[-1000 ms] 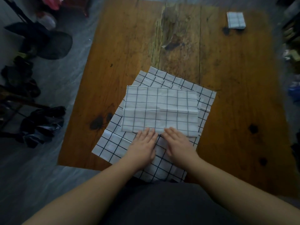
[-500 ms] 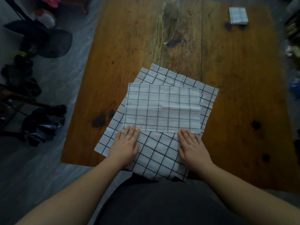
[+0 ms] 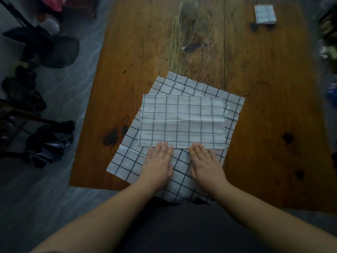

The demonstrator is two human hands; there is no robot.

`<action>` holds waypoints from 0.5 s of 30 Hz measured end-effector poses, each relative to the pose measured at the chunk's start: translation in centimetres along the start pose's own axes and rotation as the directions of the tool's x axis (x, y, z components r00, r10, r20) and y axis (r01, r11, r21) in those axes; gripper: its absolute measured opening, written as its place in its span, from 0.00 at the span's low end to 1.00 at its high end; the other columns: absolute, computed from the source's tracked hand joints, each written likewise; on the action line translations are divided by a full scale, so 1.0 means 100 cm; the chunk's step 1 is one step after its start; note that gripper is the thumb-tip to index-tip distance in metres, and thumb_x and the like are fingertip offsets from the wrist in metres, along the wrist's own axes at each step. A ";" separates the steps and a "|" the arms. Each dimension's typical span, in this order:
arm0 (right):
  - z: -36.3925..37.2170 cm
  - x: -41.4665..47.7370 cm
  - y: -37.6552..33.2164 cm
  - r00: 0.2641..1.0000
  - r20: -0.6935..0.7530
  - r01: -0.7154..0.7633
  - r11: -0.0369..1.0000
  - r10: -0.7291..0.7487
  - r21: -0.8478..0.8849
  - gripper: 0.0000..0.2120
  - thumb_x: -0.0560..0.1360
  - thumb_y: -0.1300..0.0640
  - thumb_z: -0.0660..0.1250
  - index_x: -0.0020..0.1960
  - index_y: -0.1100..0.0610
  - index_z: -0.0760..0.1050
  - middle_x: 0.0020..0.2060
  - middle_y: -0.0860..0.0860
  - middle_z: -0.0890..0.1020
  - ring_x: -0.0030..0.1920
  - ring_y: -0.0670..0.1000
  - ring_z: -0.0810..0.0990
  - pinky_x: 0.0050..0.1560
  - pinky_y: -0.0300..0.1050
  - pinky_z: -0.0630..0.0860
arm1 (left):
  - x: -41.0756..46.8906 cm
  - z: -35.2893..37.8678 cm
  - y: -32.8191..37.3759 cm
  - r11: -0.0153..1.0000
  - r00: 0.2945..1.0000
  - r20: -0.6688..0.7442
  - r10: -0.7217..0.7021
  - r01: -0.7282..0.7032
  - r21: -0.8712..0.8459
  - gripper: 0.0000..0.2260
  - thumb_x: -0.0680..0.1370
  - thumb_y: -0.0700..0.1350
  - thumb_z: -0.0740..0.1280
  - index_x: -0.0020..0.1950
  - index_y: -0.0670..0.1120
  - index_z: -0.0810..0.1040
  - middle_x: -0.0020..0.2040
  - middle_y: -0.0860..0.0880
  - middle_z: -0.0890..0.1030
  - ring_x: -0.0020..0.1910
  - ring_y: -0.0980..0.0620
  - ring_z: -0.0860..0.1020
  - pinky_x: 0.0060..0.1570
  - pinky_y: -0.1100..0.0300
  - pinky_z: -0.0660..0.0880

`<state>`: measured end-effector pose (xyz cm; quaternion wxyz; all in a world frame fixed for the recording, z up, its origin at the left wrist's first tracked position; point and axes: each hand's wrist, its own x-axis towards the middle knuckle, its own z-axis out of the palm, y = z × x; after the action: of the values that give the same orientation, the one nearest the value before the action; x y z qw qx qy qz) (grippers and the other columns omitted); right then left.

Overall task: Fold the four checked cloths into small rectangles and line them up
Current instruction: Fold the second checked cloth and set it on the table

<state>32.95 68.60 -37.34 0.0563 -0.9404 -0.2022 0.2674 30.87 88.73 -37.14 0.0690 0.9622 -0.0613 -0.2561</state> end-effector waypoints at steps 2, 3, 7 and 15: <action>0.004 0.008 -0.010 0.999 0.006 0.035 0.999 -0.035 0.001 0.35 0.77 0.42 0.36 0.82 0.52 0.44 0.81 0.49 0.44 0.81 0.51 0.42 0.79 0.58 0.40 | 0.008 0.001 0.015 0.999 0.999 0.019 0.039 -0.039 0.008 0.31 0.83 0.54 0.51 0.82 0.48 0.42 0.82 0.47 0.42 0.81 0.47 0.39 0.78 0.46 0.39; 0.006 0.011 -0.012 0.999 0.023 0.045 0.999 -0.045 -0.017 0.36 0.76 0.41 0.35 0.82 0.52 0.44 0.80 0.49 0.43 0.81 0.51 0.42 0.79 0.58 0.39 | 0.012 0.002 0.020 0.998 0.998 0.035 0.053 -0.053 0.012 0.30 0.83 0.54 0.51 0.82 0.48 0.43 0.82 0.47 0.42 0.81 0.48 0.39 0.78 0.46 0.38; 0.009 0.013 -0.005 0.998 0.047 0.044 0.997 -0.041 -0.061 0.36 0.76 0.42 0.34 0.82 0.51 0.40 0.81 0.48 0.42 0.81 0.49 0.40 0.79 0.58 0.37 | 0.016 0.004 0.018 0.997 0.996 0.054 0.068 -0.069 0.029 0.29 0.84 0.54 0.50 0.82 0.49 0.43 0.82 0.49 0.42 0.81 0.50 0.40 0.78 0.45 0.38; 0.007 -0.016 0.053 0.991 0.027 -0.132 0.990 0.133 -0.053 0.30 0.84 0.43 0.44 0.81 0.49 0.37 0.81 0.48 0.39 0.80 0.49 0.35 0.80 0.56 0.40 | -0.005 0.008 -0.047 0.999 0.999 0.004 -0.034 0.034 -0.004 0.28 0.84 0.55 0.49 0.82 0.52 0.43 0.82 0.50 0.44 0.81 0.50 0.41 0.78 0.46 0.40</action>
<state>33.16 63.14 -38.28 0.0114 -0.9488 -0.1469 0.2794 30.41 93.38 -38.29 0.0665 0.9625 -0.0447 -0.2590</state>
